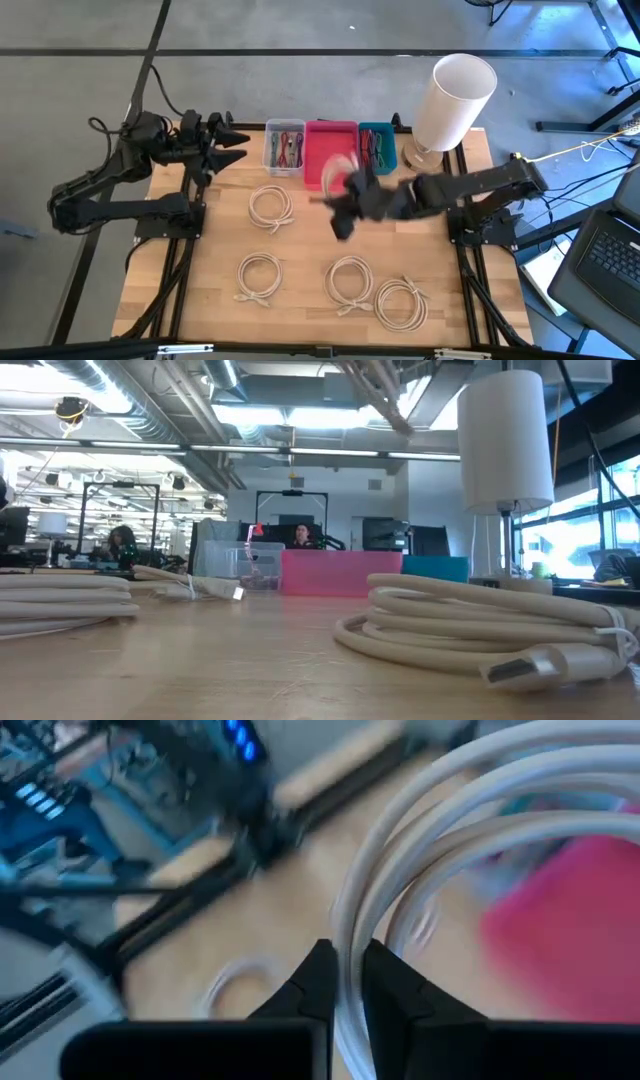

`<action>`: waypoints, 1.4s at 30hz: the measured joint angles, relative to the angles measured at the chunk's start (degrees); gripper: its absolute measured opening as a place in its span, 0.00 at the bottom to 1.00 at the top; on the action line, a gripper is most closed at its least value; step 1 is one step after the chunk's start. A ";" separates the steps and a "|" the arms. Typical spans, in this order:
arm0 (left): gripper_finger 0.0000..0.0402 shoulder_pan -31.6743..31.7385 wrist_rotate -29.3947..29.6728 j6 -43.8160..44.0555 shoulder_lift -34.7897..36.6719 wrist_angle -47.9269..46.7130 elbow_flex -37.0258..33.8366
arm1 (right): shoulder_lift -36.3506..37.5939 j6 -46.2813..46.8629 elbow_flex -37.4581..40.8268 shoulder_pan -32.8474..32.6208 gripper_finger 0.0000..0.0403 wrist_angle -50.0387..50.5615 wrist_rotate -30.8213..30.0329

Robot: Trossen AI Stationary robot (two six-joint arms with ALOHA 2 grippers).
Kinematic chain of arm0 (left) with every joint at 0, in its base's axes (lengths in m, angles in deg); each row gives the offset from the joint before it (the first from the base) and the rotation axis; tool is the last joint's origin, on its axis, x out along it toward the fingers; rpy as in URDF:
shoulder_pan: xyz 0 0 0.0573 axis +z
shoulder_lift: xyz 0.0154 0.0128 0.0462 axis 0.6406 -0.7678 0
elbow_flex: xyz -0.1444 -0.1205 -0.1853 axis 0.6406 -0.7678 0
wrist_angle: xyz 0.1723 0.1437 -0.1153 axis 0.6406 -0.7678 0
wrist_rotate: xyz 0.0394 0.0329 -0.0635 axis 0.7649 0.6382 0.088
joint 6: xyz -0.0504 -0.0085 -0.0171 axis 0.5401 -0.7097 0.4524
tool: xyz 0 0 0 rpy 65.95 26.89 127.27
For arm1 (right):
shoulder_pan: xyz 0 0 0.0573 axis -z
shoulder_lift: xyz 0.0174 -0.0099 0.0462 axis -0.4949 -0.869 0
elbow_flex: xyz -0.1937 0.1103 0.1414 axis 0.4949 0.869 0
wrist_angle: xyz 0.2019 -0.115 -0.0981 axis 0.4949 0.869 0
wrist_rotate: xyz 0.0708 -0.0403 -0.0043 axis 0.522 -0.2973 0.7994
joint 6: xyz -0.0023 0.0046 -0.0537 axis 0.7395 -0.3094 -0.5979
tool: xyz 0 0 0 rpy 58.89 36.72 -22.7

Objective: Pick & Place USB Port
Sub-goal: Put the white USB cable into the red bin

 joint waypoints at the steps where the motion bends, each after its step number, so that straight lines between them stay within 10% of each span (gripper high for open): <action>1: 0.55 0.00 0.66 0.02 0.00 -0.39 0.00 | -0.08 -3.37 -1.77 1.69 0.07 0.07 -0.44; 18: 0.55 -0.22 0.74 4.96 -0.15 -1.39 0.00 | -19.92 -25.78 -27.67 34.68 0.07 10.33 28.83; 42: 0.55 -0.22 0.50 4.55 0.02 -4.33 0.00 | -44.60 -31.55 -26.49 40.76 0.07 15.79 36.72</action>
